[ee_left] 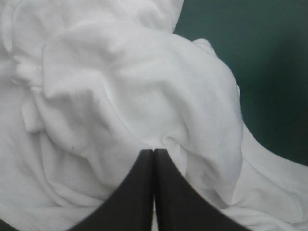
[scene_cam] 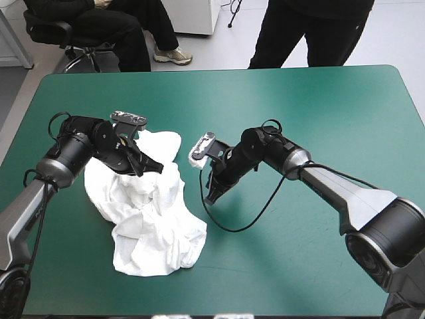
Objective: Fold the cloth
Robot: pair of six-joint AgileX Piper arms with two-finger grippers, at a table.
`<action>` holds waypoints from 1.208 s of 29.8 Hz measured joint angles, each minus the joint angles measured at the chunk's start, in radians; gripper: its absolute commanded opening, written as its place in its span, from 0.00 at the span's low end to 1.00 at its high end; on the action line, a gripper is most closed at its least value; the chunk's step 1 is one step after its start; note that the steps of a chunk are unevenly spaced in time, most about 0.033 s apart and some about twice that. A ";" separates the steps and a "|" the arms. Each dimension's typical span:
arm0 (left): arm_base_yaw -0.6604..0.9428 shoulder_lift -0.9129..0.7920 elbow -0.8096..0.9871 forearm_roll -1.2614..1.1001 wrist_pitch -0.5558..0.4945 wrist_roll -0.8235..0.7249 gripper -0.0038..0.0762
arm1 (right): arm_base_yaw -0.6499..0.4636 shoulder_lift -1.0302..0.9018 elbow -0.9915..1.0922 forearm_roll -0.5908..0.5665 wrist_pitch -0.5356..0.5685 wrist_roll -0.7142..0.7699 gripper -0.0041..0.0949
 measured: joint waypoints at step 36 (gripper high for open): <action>0.000 0.000 0.000 -0.007 0.004 -0.001 0.03 | -0.479 -0.158 -0.197 -0.165 0.160 0.159 0.03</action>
